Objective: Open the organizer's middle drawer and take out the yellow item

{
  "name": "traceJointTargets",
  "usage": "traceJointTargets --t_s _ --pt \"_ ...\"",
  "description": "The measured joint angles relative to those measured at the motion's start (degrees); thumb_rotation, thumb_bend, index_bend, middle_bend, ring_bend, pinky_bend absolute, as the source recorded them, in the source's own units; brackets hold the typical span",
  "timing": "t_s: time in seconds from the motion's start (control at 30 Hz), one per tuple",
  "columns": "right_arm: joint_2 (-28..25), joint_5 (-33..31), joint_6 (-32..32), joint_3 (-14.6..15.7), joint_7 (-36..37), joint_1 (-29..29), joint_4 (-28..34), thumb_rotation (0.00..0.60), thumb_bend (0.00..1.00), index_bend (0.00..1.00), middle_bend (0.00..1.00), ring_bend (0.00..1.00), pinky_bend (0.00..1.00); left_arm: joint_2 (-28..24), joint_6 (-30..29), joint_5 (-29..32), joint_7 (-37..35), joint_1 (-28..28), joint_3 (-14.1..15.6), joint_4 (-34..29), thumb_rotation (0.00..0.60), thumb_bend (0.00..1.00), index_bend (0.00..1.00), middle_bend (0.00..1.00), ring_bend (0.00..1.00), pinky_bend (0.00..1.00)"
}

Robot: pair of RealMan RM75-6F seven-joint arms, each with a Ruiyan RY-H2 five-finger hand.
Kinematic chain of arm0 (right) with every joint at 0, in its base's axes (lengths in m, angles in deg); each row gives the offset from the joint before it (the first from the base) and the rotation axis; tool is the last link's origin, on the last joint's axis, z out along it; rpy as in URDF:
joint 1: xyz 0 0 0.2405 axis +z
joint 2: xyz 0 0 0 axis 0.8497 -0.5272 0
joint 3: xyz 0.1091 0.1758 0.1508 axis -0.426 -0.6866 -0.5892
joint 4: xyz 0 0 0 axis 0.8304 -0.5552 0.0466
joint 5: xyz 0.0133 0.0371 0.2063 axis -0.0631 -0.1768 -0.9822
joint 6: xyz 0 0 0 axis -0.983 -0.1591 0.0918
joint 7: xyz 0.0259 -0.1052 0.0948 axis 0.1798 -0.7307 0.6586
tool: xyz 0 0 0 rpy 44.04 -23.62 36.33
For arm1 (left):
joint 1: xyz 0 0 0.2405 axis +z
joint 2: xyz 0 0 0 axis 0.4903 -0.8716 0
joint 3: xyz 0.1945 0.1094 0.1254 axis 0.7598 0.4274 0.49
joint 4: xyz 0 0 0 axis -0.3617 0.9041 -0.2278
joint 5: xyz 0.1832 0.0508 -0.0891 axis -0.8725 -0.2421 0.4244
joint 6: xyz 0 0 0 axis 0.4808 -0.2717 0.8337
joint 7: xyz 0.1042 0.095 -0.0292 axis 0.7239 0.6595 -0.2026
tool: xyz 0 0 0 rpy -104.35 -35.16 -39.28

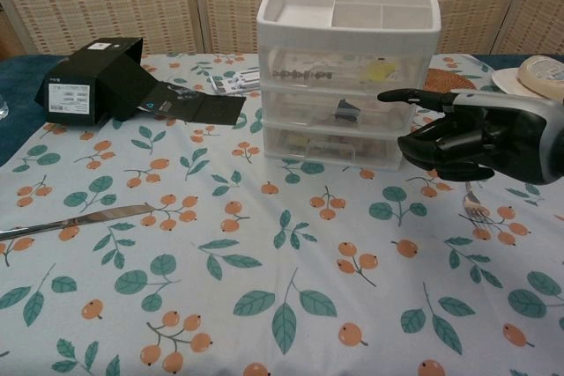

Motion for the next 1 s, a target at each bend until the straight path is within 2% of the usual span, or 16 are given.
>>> traceJointTargets --t_s 0.5,1.0 --pt "7.64 -6.92 -2.38 -4.85 0.27 4.39 -6.34 0.6 0.53 0.0 0.76 0.95 1.0 -0.26 0.11 0.11 -0.4 0.1 -0.07 0.37 0.6 0.22 0.23 0.11 0.13 0.08" --pt "12.05 -8.31 -5.68 -8.0 0.61 8.14 -11.19 0.6 0.54 0.0 0.76 0.95 1.0 -0.58 0.24 0.51 -0.27 0.25 -0.18 0.17 0.6 0.22 0.23 0.11 0.13 0.08"
